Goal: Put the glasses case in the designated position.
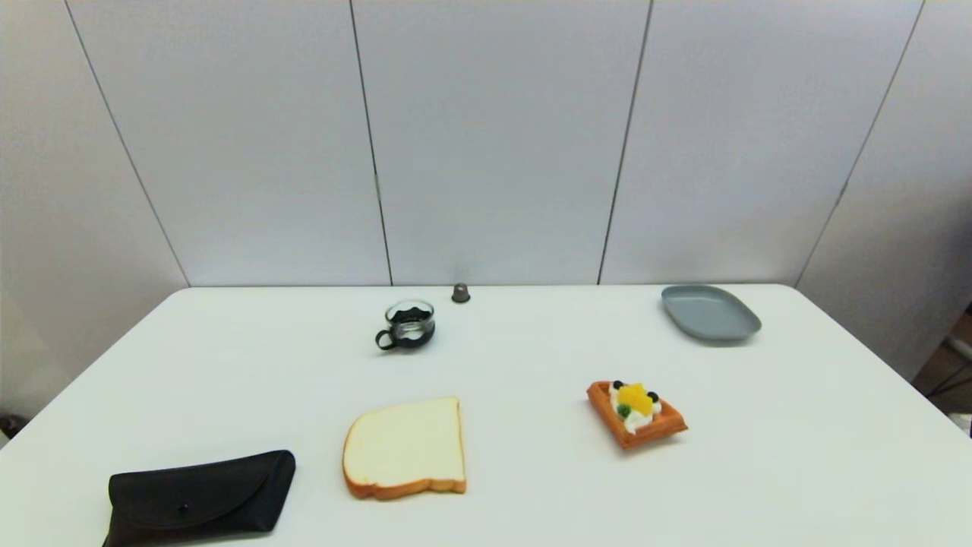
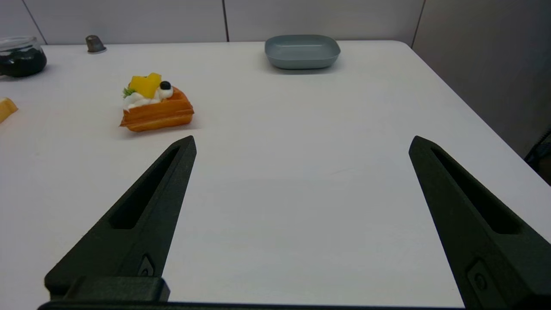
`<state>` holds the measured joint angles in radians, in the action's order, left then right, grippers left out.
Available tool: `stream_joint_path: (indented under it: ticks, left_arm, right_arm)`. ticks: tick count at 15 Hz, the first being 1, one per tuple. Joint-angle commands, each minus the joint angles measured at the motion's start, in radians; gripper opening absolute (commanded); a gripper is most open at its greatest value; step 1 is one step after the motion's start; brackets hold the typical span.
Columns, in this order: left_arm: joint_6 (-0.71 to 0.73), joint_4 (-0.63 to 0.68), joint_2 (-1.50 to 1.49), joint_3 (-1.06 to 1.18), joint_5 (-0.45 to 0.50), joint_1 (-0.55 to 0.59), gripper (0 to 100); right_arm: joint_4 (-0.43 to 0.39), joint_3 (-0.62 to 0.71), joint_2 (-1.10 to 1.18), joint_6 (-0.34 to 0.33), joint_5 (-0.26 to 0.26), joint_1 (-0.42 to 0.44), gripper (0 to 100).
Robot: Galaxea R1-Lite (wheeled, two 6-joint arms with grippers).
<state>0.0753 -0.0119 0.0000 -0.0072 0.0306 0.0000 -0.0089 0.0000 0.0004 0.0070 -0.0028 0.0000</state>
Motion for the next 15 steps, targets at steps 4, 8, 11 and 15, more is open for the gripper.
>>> stream_joint_path:
  ticks: [4, 8, 11, 15]
  left_arm:
    - [-0.003, 0.007, 0.0, 0.006, -0.005, 0.0, 100]
    - [0.001, 0.009, 0.0, 0.004, 0.0, 0.0, 100]
    - [-0.039, 0.007, 0.0, 0.004, -0.029, 0.0, 100]
    - [-0.025, 0.009, 0.0, 0.004, -0.031, 0.0, 100]
  right_arm:
    - [0.0, 0.0, 0.001, 0.002, 0.0, 0.0, 100]
    - [0.0, 0.0, 0.001, 0.002, 0.0, 0.0, 100]
    - [0.0, 0.0, 0.001, 0.002, 0.0, 0.0, 100]
    - [0.0, 0.0, 0.001, -0.001, 0.0, 0.0, 100]
